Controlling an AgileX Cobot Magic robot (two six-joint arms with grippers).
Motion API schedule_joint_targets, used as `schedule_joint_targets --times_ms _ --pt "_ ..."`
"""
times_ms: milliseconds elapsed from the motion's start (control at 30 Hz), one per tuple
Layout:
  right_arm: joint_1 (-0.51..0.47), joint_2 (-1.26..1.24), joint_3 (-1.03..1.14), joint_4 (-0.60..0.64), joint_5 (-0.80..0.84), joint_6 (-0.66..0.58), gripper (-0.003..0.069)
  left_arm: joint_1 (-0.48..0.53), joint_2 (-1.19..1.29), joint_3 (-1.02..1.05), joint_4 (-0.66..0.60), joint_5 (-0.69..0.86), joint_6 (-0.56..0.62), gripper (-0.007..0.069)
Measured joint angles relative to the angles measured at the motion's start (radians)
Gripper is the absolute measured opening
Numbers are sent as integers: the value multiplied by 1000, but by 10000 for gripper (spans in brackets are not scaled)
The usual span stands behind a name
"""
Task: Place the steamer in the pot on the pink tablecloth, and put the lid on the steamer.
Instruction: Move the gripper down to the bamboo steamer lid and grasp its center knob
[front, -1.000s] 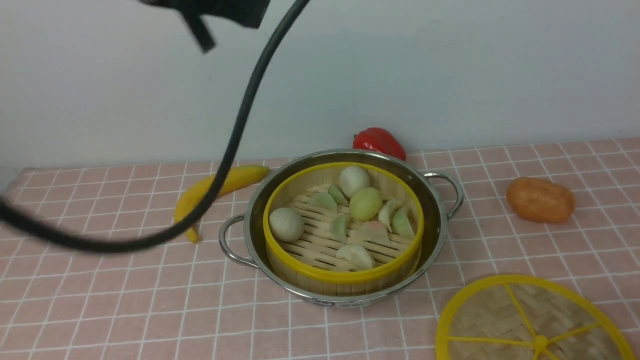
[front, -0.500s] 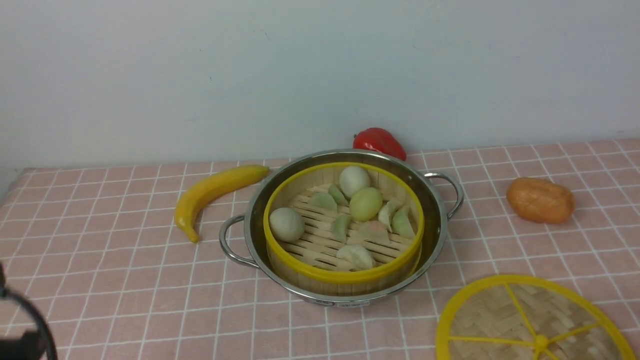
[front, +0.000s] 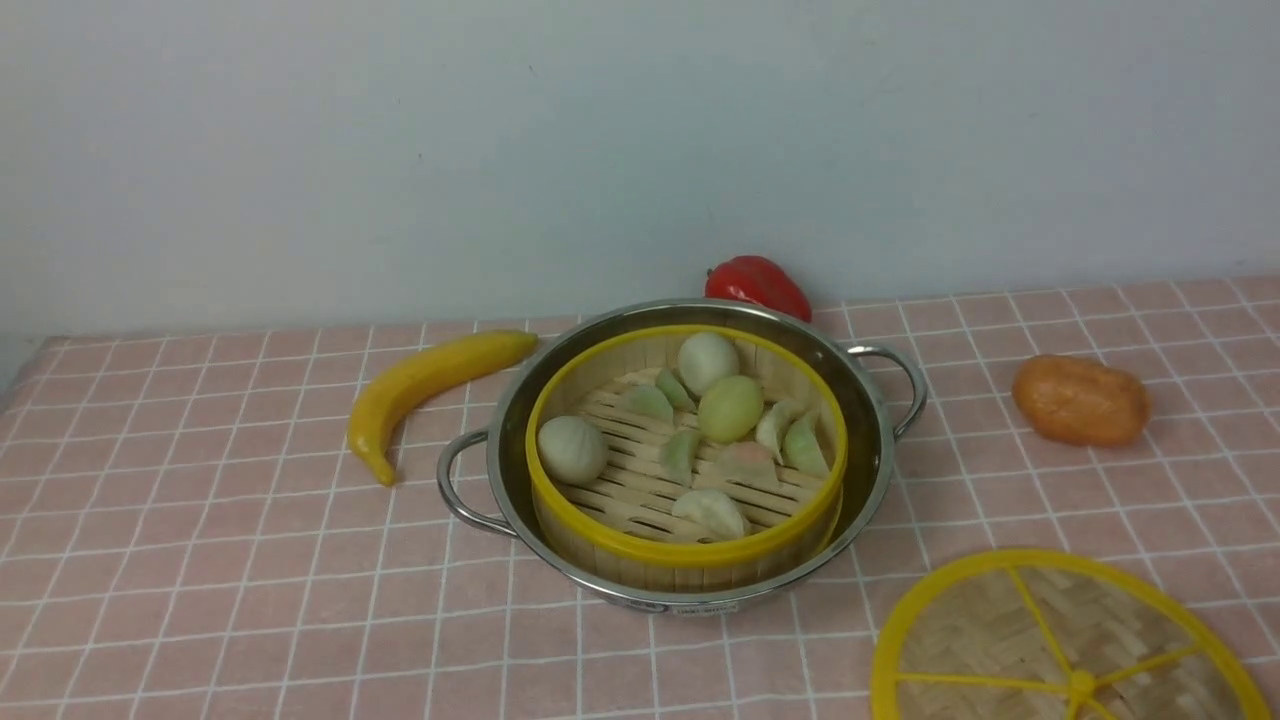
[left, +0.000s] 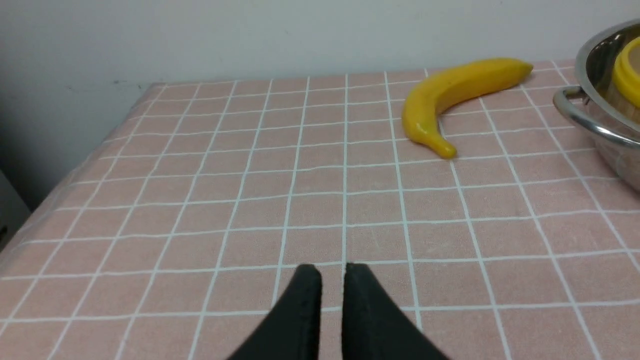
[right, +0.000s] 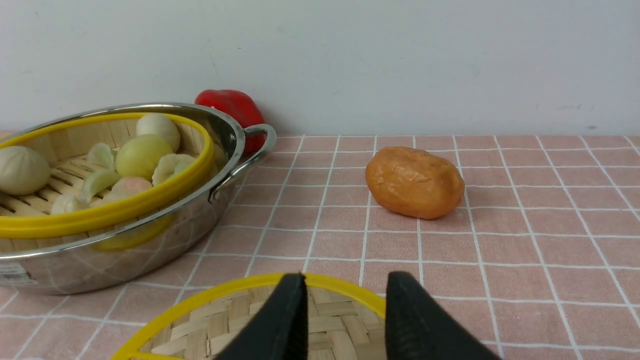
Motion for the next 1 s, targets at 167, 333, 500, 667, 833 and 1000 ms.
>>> schedule_joint_targets --times_ms 167,333,500,667,833,1000 --pt "0 0 0 0 0 0 240 0 -2 0 0 -2 4 65" --pt "0 0 0 0 0 0 240 0 -2 0 0 -2 6 75" --pt "0 0 0 0 0 0 240 0 -2 0 0 -2 6 84" --pt "0 0 0 0 0 0 240 0 -2 0 0 -3 6 86" --pt "0 0 -4 50 -23 49 240 0 -2 0 0 -3 6 97" --pt "0 -3 -262 133 148 59 240 0 -2 0 0 -3 7 106"
